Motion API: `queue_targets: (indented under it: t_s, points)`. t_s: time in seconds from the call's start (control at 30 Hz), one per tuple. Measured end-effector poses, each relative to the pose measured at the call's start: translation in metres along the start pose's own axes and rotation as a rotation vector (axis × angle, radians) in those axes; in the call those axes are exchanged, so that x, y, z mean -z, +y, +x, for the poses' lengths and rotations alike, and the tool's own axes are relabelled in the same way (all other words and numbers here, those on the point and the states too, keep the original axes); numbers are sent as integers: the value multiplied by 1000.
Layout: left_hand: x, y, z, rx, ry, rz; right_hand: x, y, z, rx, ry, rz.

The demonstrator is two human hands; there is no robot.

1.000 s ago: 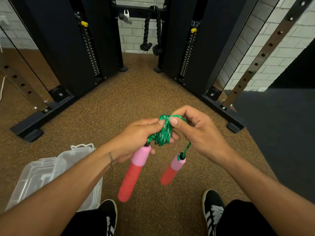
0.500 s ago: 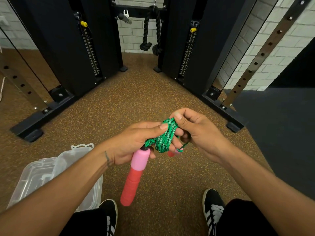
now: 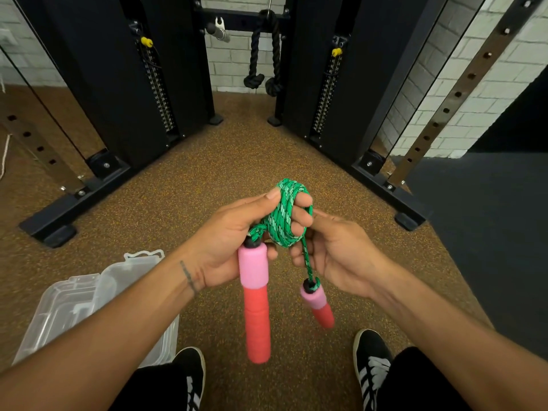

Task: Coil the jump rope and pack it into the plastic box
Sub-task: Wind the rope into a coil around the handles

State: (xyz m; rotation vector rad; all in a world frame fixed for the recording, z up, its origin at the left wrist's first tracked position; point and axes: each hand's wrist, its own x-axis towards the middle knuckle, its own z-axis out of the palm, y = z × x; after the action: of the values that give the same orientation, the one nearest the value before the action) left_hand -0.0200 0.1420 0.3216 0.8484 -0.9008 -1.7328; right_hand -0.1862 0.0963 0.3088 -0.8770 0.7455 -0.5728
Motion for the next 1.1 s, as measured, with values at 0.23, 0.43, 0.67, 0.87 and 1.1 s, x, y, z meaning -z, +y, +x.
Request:
queue_targets:
  t_s: [0.23,0.43,0.67,0.87,1.1]
  points:
    - [1,-3,1,-24,0,6,4,2,2,-2,34,-20]
    - [-4,4,2,-112,172,19,5,10,2,24,-1,-352]
    - [-3,-2,6,-127,303,57,2,12,-2,72,-71,-642]
    - [-1,-3,7,-132,318,50,4,15,-1,98,-89,-759]
    - [6,0,9,-169,320,51,1,20,-1,83,-138,-767]
